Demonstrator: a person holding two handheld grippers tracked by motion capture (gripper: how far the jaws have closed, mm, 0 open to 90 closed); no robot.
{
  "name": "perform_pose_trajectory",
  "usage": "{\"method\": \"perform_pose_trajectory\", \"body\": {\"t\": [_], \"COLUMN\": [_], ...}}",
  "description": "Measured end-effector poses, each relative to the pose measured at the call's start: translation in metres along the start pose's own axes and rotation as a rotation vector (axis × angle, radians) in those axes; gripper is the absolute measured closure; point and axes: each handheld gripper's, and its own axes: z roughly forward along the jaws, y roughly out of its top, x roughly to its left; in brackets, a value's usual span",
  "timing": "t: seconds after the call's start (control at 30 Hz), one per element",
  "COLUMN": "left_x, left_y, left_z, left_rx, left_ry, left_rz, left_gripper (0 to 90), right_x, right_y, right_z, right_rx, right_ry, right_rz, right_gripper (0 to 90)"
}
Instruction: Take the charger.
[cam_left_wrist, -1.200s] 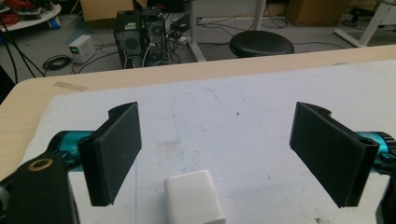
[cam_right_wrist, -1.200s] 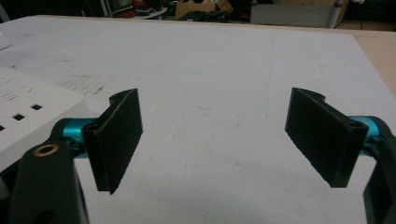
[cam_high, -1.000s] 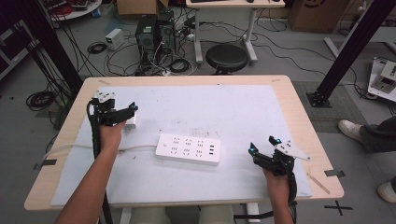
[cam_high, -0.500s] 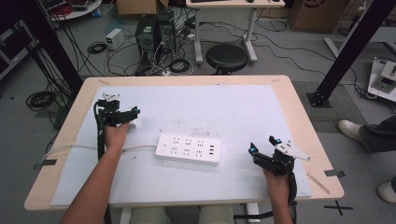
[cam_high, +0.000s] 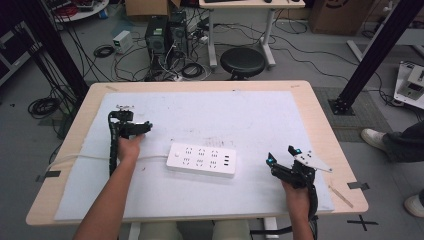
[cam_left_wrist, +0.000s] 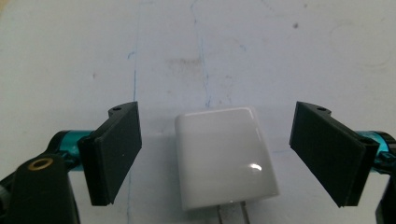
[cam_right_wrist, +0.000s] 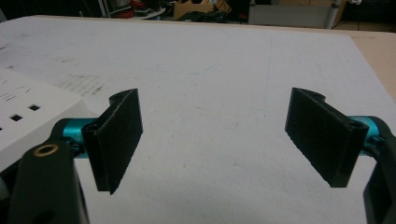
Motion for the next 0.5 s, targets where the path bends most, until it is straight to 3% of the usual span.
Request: {"method": "perform_pose_trajectory", "body": {"t": [0.23, 0.5], "left_x": [0.001, 0.002], "left_y": [-0.007, -0.008], "left_z": [0.01, 0.012], "left_rx": [0.05, 0.063], "left_ry": [0.008, -0.005], "left_rz": [-0.002, 0.002], "left_gripper": [17.1, 24.9], "right_x": [0.0, 0.0], "right_y": [0.0, 0.0], "right_z": [0.0, 0.0], "right_rx": [0.003, 0.003], "right_ry": [0.0, -0.001], "right_rz": [0.003, 0.007], "right_gripper": [19.5, 19.5]}}
